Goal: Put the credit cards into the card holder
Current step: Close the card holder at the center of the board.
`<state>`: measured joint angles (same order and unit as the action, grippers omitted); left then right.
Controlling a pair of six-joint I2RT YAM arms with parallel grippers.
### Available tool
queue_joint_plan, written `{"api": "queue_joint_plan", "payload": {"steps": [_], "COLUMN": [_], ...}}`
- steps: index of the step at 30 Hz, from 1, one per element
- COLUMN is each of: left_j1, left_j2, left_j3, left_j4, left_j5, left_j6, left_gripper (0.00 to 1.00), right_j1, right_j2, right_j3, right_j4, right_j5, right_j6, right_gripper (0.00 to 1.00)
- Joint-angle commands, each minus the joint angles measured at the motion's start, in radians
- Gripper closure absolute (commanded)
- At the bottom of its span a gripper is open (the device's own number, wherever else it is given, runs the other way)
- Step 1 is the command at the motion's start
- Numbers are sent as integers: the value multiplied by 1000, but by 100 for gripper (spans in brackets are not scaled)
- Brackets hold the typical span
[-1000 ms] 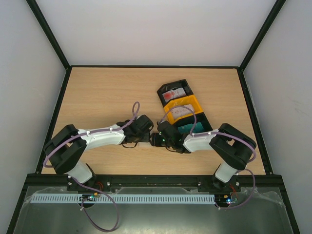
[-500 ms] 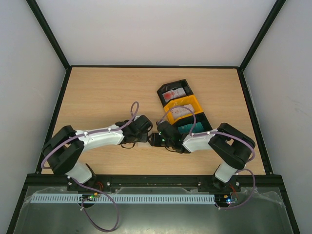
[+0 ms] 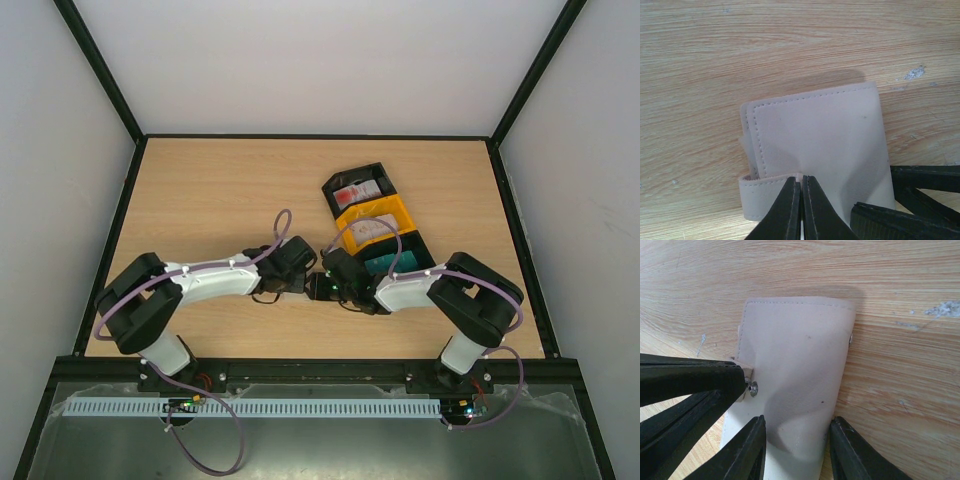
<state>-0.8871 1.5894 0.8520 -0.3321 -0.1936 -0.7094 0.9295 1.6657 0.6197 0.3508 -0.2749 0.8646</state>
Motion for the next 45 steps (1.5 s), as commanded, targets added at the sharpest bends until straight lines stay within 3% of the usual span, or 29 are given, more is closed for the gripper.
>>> {"api": "queue_joint_plan", "payload": {"steps": [1, 10, 20, 32, 38, 45], "left_j1": [-8, -13, -18, -19, -19, -18], "left_j2": [28, 35, 36, 17, 14, 13], "left_j3": [19, 24, 17, 22, 31, 41], "left_j4": [5, 8, 17, 28, 28, 20], "left_j5": [36, 67, 95, 96, 76, 64], "left_j6": [9, 14, 18, 16, 16, 16], "left_gripper": [97, 97, 86, 81, 89, 84], "right_j1": [3, 3, 3, 3, 3, 3], "right_j2": [41, 42, 45, 44, 43, 42], "right_j3": [-17, -23, -25, -26, -26, -25], "right_j4": [-74, -70, -65, -66, -68, -69], "right_j5": [-10, -10, -9, -9, -13, -14], "right_j6": [6, 6, 10, 9, 6, 4], "right_gripper": [65, 65, 65, 65, 65, 65]}}
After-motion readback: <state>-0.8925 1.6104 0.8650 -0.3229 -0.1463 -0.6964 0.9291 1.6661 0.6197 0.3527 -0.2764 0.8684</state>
